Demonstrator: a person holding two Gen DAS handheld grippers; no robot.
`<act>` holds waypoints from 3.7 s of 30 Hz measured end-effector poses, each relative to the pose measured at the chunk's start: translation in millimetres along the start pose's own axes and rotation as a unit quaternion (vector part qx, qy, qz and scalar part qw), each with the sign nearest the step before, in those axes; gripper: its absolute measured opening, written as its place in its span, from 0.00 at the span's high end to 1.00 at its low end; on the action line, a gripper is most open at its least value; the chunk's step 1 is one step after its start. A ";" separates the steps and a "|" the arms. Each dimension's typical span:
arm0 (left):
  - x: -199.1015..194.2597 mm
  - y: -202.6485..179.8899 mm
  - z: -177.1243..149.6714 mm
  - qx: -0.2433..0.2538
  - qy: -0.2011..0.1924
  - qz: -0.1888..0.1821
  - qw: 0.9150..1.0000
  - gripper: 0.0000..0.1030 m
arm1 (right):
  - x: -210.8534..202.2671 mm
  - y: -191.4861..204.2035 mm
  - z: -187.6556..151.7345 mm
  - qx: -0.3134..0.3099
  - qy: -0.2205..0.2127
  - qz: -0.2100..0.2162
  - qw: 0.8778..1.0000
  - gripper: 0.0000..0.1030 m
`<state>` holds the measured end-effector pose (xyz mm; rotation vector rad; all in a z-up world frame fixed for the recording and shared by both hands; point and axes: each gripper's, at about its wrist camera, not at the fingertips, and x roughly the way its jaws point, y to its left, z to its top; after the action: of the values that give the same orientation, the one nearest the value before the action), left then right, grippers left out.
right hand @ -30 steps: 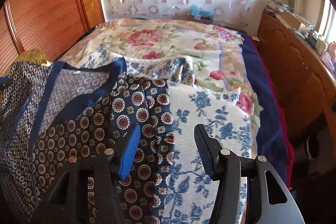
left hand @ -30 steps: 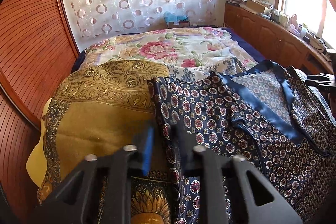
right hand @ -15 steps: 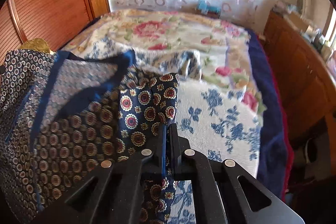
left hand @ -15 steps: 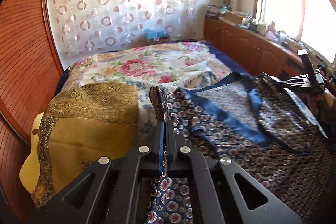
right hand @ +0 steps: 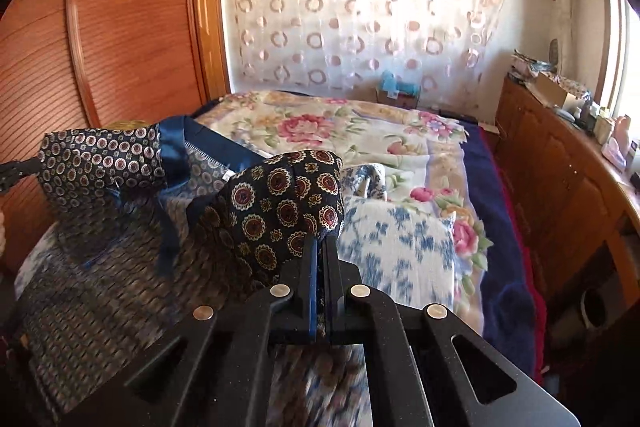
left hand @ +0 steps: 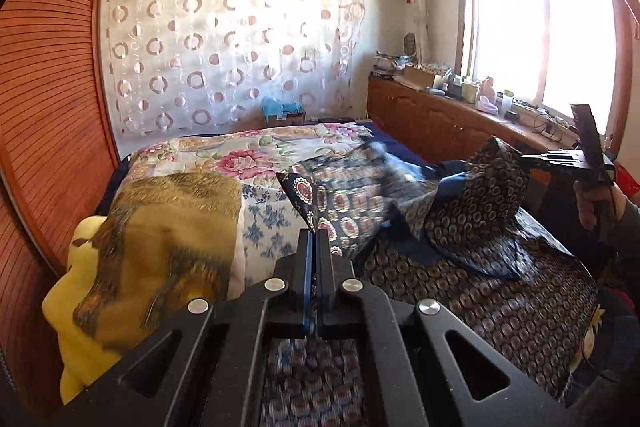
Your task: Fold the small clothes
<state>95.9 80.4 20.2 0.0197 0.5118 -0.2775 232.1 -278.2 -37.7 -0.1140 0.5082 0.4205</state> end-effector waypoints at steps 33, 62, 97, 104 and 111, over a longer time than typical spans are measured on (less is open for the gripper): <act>-70.1 27.2 -148.1 -0.082 0.086 0.053 0.991 0.89 | -152.4 27.9 -164.4 0.049 0.072 0.003 0.996 0.98; -59.8 47.6 -147.0 -0.112 0.083 0.077 0.987 0.24 | -31.9 -1.8 -119.9 0.083 0.096 -0.037 0.991 0.33; 59.4 63.4 -109.9 -0.060 0.215 -0.004 0.975 0.54 | -13.9 1.0 -121.1 0.056 0.121 -0.057 0.989 0.26; 52.4 53.6 -108.0 -0.049 0.194 -0.015 0.980 0.93 | -16.0 2.4 -120.6 0.049 0.114 -0.037 0.992 0.44; 4.9 44.4 -78.9 -0.054 0.124 -0.027 0.990 0.94 | -28.3 6.8 -116.9 0.039 0.113 0.004 0.993 0.91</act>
<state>73.9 128.8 -53.2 -0.0666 0.7746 -0.3020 154.6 -306.6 -125.4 -0.0841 0.7471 0.3974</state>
